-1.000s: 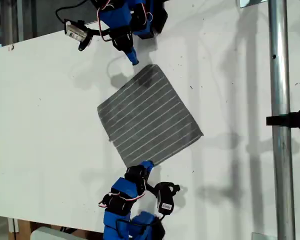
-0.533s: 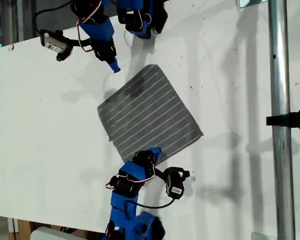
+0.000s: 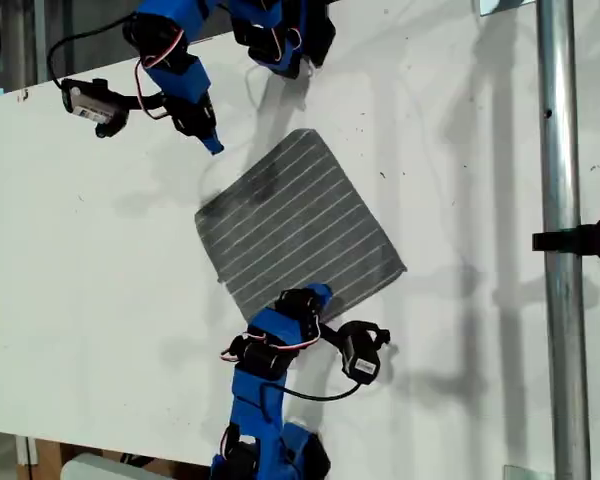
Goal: Grasp corners of a towel and fold twice.
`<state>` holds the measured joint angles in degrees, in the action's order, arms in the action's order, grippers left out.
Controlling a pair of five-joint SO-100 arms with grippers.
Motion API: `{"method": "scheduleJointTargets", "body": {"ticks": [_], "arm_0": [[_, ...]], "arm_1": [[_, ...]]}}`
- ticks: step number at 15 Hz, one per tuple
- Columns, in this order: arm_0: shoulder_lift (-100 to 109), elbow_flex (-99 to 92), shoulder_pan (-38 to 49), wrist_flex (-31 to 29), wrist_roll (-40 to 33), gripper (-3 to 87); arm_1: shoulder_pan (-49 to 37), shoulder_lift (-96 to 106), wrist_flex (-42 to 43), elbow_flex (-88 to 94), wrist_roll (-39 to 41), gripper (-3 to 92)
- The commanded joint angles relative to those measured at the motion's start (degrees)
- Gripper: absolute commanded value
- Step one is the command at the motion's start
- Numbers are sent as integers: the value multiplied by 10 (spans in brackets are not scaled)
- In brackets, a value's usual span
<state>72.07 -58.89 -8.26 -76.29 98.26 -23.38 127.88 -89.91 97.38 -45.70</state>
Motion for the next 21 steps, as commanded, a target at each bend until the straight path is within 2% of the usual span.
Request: {"method": "scheduleJointTargets", "body": {"ticks": [1,5,10,19,21], "arm_0": [[8,47,-12,11,9,-29],[-33,50,-21,40,29,-29],[-64,62,-27,67,39,-29],[-141,94,-68,107,45,-29],[-149,94,-77,119,44,-29]], "arm_1": [[-5,-6,8,-43,13,-3],[25,-17,45,18,19,-3],[81,-1,36,105,18,15],[87,17,44,153,18,46],[96,14,34,155,12,86]]}}
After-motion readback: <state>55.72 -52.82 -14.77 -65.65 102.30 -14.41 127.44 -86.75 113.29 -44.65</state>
